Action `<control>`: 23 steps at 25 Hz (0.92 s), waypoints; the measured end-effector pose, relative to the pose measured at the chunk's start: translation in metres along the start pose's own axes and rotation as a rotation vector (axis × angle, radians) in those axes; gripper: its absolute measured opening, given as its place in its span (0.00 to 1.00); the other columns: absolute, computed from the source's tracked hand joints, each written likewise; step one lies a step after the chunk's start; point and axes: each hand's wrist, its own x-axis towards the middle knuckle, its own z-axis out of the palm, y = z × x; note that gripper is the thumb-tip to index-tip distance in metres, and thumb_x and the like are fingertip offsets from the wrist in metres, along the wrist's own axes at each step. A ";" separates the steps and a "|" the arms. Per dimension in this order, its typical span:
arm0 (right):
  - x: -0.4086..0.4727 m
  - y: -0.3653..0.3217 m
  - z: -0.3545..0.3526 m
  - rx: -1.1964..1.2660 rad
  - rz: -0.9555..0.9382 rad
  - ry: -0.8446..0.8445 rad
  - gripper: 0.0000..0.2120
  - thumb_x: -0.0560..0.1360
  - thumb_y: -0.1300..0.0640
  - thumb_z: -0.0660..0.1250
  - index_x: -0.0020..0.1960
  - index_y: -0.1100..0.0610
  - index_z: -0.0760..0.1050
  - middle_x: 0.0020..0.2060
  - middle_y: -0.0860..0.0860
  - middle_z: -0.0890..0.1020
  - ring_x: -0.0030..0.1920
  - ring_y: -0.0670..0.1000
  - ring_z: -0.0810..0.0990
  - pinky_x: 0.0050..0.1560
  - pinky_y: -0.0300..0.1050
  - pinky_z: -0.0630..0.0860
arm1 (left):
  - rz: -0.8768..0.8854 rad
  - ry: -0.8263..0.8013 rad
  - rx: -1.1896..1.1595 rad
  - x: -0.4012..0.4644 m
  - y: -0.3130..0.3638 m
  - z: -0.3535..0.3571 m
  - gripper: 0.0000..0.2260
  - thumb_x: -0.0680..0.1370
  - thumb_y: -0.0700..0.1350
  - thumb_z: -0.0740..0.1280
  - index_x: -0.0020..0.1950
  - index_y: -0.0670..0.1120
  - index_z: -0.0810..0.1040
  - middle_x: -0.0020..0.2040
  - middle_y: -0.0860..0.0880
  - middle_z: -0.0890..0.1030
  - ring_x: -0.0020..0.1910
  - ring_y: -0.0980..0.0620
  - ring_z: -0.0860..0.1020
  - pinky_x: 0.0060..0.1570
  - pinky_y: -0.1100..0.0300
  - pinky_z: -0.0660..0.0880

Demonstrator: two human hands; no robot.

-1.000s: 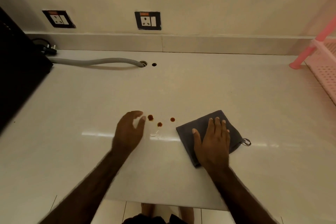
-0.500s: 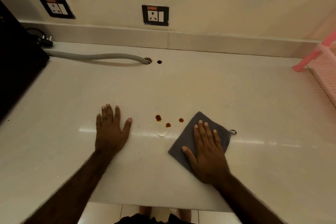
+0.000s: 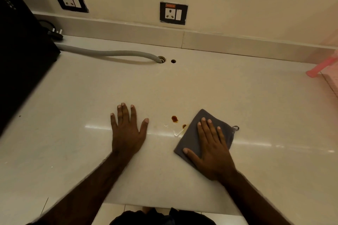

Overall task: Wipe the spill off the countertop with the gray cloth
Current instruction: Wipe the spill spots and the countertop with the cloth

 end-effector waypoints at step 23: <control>0.056 -0.010 -0.015 -0.001 0.087 -0.003 0.50 0.79 0.21 0.38 0.88 0.53 0.37 0.88 0.52 0.38 0.87 0.54 0.34 0.87 0.62 0.36 | -0.012 0.006 -0.023 0.000 0.000 -0.002 0.40 0.80 0.72 0.40 0.86 0.48 0.48 0.86 0.43 0.45 0.85 0.45 0.41 0.83 0.40 0.41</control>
